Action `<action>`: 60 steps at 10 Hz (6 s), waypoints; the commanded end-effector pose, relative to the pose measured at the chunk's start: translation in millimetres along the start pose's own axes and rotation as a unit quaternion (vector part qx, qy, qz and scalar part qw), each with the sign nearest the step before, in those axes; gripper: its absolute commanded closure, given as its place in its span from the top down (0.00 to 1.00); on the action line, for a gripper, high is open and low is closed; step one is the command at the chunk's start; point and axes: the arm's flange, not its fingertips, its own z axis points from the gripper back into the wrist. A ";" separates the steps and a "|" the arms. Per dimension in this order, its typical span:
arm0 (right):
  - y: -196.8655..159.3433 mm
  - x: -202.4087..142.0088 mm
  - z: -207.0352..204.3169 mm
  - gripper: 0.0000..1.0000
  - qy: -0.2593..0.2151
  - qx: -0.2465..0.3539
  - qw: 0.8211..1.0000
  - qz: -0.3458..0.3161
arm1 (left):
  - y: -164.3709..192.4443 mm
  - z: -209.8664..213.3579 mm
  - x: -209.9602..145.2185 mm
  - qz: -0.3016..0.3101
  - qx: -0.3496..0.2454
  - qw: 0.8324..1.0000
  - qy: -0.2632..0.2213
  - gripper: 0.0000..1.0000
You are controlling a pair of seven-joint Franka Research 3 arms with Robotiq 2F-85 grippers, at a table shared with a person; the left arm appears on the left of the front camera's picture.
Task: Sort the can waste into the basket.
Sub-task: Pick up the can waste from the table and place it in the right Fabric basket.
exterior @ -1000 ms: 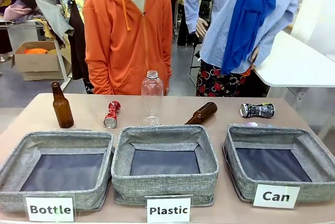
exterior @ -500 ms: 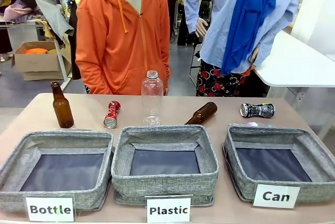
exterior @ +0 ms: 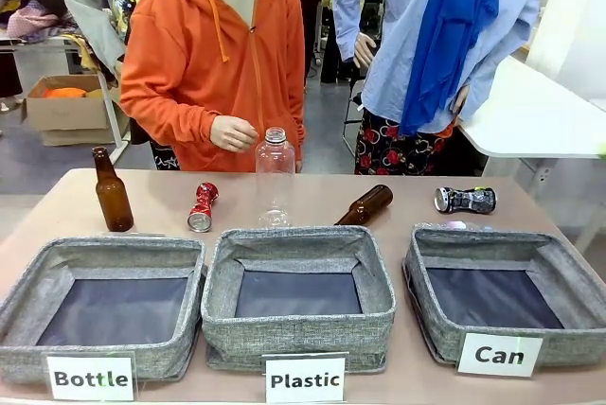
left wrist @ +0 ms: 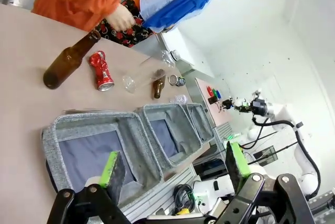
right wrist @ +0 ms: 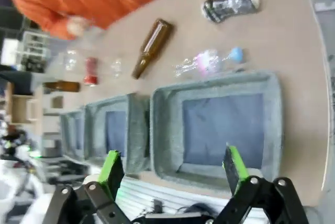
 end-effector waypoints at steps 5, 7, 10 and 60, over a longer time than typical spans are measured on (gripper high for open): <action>56.9 46.9 -79.5 1.00 0.060 -0.282 0.949 0.129 | -0.8 0.8 3.0 -0.012 -0.011 1.000 -0.008 1.00; 51.1 44.8 -79.6 1.00 0.069 -0.239 0.961 0.119 | -0.8 0.8 3.0 -0.012 -0.011 1.000 -0.008 1.00; 56.0 59.2 -95.1 1.00 0.072 -0.271 0.945 0.167 | -0.8 0.8 3.0 -0.012 -0.011 1.000 -0.008 1.00; -53.3 211.9 -366.1 0.00 0.374 -0.041 0.625 0.684 | -0.8 0.8 3.0 -0.012 -0.011 1.000 -0.008 1.00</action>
